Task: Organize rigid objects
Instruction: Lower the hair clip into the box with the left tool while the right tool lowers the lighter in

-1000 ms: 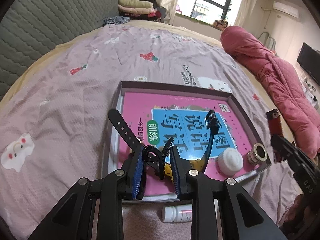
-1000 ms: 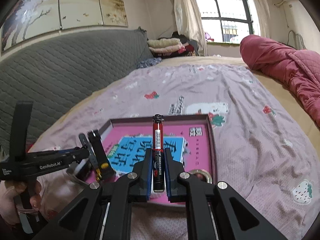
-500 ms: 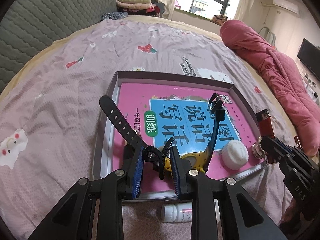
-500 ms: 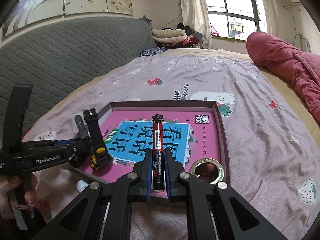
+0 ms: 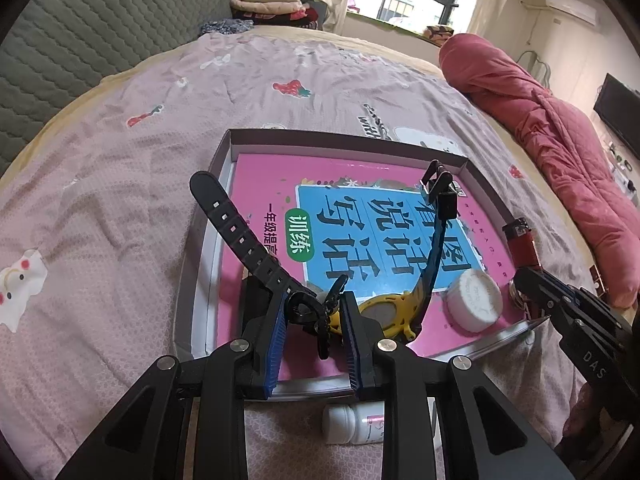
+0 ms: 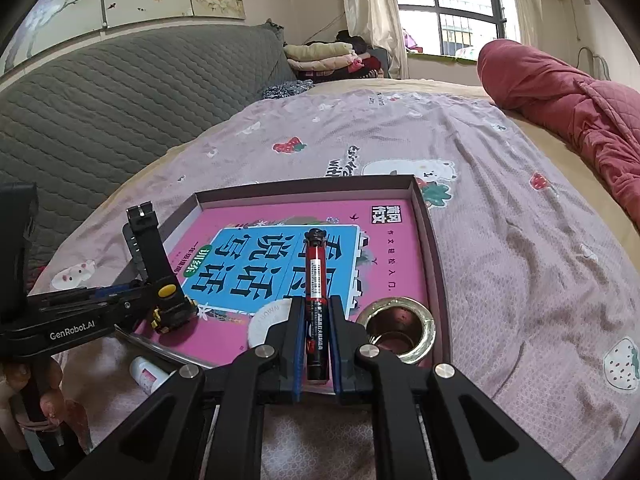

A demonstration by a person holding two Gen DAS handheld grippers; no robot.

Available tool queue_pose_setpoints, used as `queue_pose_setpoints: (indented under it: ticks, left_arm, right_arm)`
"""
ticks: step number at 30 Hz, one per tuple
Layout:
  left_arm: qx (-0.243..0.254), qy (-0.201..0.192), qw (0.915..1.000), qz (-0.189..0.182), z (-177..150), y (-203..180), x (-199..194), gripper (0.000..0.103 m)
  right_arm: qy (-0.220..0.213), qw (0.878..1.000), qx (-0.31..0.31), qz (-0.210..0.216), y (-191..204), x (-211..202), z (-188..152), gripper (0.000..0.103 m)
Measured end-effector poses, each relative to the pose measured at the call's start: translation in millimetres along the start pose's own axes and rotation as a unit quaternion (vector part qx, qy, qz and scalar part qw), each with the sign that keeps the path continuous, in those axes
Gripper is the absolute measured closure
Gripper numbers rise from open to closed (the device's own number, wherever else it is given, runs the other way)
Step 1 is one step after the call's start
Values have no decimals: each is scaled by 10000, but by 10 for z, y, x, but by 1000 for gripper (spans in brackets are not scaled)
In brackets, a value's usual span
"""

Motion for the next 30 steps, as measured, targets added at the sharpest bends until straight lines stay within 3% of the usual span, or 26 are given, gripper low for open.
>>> queue_pose_setpoints:
  ticks: [30]
  left_arm:
    - [22,48,10000,-37,-37,-20,48,76]
  right_arm:
    - [138,9997,-57,-167,-11,130,-24,92]
Point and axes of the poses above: each gripper's, at about its wrist camera, not at the fingertips, and x roughly the way its jaws point, y to its left, z to its top, the point moved 3 cm from there along x, roughly the way its jaws point, and after that the axes turned 14 degrees about y, right-handed, at the moved point
